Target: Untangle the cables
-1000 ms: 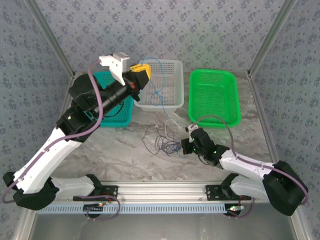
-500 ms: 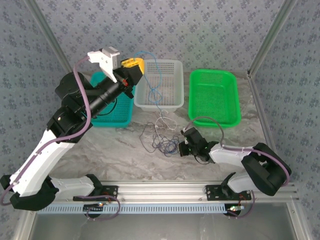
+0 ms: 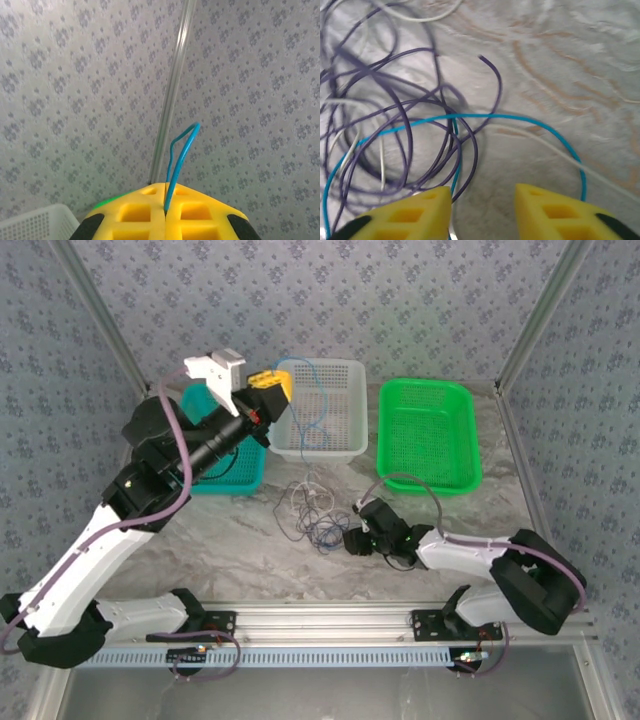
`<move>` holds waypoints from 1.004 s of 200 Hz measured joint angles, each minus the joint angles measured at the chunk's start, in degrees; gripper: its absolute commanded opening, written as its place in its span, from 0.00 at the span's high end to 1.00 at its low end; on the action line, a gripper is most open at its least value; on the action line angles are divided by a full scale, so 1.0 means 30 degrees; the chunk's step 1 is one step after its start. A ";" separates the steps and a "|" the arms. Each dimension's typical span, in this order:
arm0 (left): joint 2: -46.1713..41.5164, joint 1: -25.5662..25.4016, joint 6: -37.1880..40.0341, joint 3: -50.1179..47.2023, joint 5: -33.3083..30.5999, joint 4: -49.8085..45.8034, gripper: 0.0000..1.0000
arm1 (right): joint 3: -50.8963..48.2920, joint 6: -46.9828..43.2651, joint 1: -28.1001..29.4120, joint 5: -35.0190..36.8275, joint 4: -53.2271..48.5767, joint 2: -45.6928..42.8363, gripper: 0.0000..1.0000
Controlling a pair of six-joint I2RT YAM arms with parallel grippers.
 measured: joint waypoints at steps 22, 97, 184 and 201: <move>-0.0036 0.0000 -0.0750 -0.1647 0.0262 0.0583 1.00 | 0.0707 -0.0415 0.0197 -0.0117 -0.0794 -0.1654 0.34; -0.0073 0.0007 -0.2215 -0.3585 0.0342 0.1588 1.00 | 0.2361 -0.1880 -0.0066 -0.0831 -0.2368 -0.4743 0.27; -0.0073 0.0007 -0.2769 -0.3585 0.0838 0.2346 1.00 | 0.2492 -0.2280 -0.0189 -0.2295 0.0109 -0.1851 0.34; -0.0073 0.0007 -0.2834 -0.3585 0.0831 0.2353 1.00 | 0.2492 -0.2295 -0.0189 -0.2514 0.0736 -0.1770 0.42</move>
